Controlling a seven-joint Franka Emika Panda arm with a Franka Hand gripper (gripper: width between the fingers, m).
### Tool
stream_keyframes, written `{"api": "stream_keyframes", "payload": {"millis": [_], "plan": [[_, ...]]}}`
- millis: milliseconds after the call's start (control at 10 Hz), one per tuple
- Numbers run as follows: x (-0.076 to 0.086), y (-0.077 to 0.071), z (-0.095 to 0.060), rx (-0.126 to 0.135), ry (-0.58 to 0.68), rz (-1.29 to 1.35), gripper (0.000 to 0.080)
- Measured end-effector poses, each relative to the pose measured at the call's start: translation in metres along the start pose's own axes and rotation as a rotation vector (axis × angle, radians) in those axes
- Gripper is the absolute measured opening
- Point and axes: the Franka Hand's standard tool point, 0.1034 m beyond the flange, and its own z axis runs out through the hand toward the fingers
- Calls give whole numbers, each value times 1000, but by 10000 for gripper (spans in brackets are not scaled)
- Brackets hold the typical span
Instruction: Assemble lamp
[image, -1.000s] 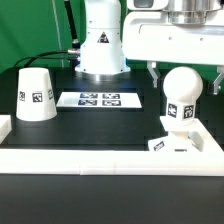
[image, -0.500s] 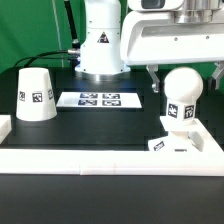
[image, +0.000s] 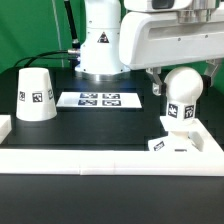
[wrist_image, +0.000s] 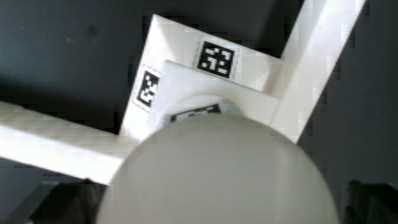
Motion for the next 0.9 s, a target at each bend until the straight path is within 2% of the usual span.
{"api": "stream_keyframes", "payload": {"millis": [200, 900], "plan": [[1, 0, -1, 0, 2, -133, 699], [2, 2, 0, -40, -21, -636, 699]]}}
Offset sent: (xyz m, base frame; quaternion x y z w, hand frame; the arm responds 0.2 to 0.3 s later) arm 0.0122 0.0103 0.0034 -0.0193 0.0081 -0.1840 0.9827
